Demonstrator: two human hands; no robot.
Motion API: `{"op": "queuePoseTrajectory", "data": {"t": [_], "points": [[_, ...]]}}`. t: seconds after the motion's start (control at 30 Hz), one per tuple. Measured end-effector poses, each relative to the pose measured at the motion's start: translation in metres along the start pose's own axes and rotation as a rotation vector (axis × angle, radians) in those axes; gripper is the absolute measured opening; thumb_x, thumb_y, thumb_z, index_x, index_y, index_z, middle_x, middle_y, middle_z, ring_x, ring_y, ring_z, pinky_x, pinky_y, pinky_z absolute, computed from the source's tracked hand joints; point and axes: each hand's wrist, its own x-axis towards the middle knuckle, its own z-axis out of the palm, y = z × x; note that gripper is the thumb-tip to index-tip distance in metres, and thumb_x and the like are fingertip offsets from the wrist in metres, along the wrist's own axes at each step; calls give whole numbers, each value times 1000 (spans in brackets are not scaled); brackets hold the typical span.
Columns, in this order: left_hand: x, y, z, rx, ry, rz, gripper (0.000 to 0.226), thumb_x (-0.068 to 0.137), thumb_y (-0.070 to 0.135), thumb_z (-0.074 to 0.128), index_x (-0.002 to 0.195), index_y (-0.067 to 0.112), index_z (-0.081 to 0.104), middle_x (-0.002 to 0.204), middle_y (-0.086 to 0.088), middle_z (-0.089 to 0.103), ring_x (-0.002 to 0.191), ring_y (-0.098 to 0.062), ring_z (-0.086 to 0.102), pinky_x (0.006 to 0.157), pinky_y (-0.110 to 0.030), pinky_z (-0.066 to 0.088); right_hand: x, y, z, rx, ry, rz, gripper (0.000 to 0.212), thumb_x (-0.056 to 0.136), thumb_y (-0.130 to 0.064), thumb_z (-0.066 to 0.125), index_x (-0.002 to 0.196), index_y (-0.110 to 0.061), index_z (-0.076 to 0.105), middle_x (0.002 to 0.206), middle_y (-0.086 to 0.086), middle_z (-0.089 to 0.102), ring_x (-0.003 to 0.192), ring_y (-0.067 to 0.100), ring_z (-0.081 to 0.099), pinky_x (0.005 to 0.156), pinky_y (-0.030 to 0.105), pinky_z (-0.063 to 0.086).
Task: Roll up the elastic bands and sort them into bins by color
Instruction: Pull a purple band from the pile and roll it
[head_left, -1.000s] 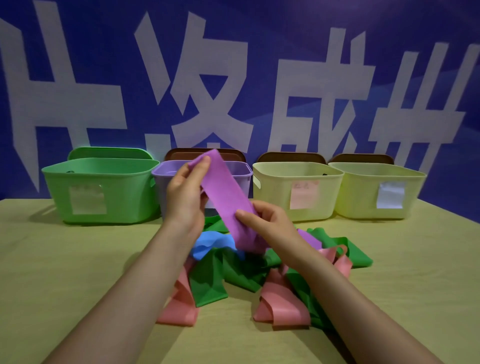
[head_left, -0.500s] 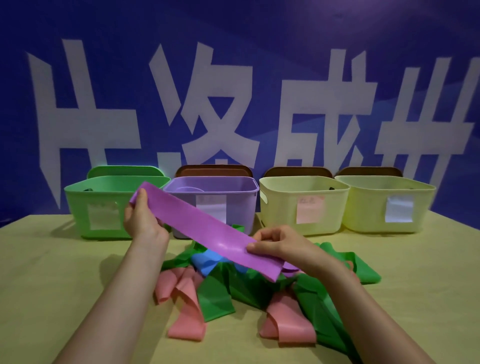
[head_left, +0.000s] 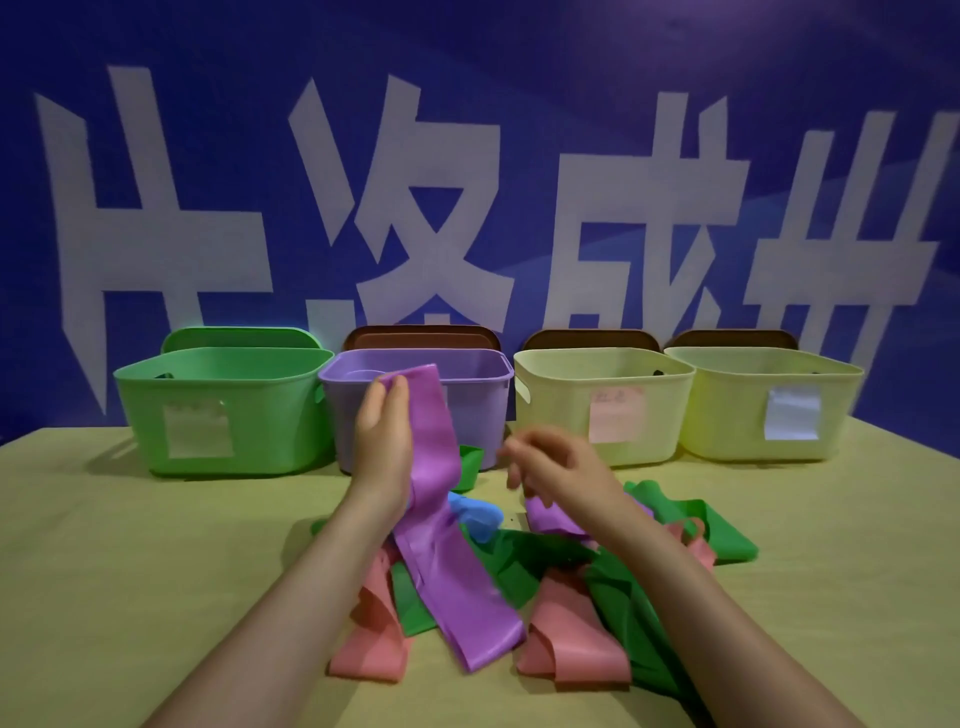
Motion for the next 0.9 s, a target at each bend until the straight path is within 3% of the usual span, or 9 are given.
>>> {"op": "queuePoseTrajectory", "data": {"t": [0.13, 0.23, 0.33, 0.43, 0.53, 0.67, 0.9], "points": [[-31, 10, 16, 14, -246, 59, 25, 102, 19, 39, 87, 25, 58, 84, 17, 59, 83, 1, 53, 75, -16, 40, 1, -8, -4, 211, 223, -129, 14, 95, -6, 53, 101, -13, 64, 73, -3, 63, 61, 5, 58, 52, 23, 46], [-46, 14, 18, 47, -389, 132, 29, 103, 16, 34, 86, 22, 57, 70, 14, 58, 65, 6, 52, 62, -8, 40, 1, -6, -3, 190, 197, -151, 14, 94, -5, 56, 94, -14, 66, 70, -5, 64, 61, 8, 57, 54, 23, 45], [-50, 16, 19, 45, -411, 124, 28, 103, 21, 35, 87, 23, 57, 68, 14, 60, 67, 1, 55, 63, -11, 42, 0, -6, -1, 196, 153, -146, 20, 93, 2, 55, 79, -10, 62, 56, -6, 59, 50, 7, 51, 49, 20, 39], [-50, 16, 20, -3, -407, 56, 29, 103, 21, 36, 85, 24, 58, 65, 13, 61, 64, 0, 56, 60, -12, 44, -2, -9, 1, 249, 77, -167, 19, 95, -3, 52, 79, -8, 61, 54, -5, 56, 48, 9, 50, 47, 23, 38], [-49, 16, 20, -24, -395, 27, 29, 102, 22, 37, 84, 25, 60, 69, 10, 63, 68, -3, 59, 63, -16, 46, -4, -12, 1, 316, 39, -169, 22, 91, -21, 51, 75, -7, 58, 53, -4, 56, 46, 10, 51, 46, 24, 39], [-52, 16, 22, -71, -409, -18, 34, 102, 24, 37, 80, 30, 62, 68, 1, 61, 62, -15, 59, 60, -31, 48, -4, -12, 3, 217, 70, -146, 19, 92, -5, 60, 74, -9, 58, 48, -2, 53, 43, 11, 49, 43, 23, 36], [-52, 11, 25, 47, -445, -109, 16, 100, 26, 44, 105, 26, 59, 97, -3, 67, 78, -9, 64, 64, -19, 49, 2, -6, -3, 246, 303, -117, 22, 91, -5, 61, 70, -7, 55, 46, -2, 49, 41, 10, 48, 43, 20, 37]]}}
